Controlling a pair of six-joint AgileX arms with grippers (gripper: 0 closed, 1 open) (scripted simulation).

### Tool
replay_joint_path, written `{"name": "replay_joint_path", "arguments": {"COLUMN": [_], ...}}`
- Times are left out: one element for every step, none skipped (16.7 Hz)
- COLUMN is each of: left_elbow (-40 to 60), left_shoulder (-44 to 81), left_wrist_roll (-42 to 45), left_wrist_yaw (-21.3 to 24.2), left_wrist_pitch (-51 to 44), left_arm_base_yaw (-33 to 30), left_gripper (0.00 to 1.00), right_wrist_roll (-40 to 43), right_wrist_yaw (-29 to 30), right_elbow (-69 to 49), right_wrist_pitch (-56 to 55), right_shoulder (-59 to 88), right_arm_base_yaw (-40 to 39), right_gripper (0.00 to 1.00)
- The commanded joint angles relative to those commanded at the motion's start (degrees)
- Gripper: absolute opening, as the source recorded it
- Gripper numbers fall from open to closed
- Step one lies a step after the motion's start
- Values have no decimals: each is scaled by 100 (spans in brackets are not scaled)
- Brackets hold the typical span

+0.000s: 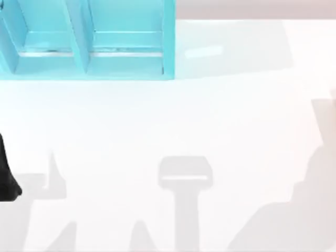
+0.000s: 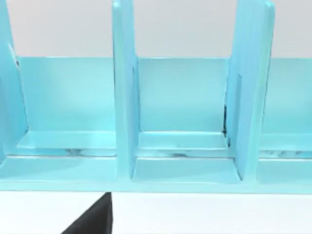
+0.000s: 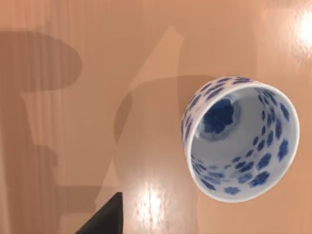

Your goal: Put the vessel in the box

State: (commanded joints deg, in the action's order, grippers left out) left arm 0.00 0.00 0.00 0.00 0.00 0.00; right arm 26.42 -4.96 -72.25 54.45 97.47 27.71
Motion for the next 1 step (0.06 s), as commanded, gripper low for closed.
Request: {"name": "replay_joint_path", "arguments": {"left_elbow": [0], "left_shoulder": [0], "left_wrist_roll": [0], "left_wrist_yaw": [0], "left_wrist_pitch": [0], "left_arm_base_yaw": [0], "left_gripper": [100], "right_wrist_roll": [0], "right_wrist_yaw": [0], "right_elbow": [0], "right_wrist_pitch": [0], "right_shoulder": [0], "right_arm_base_yaw": [0], "right_gripper": [100]}}
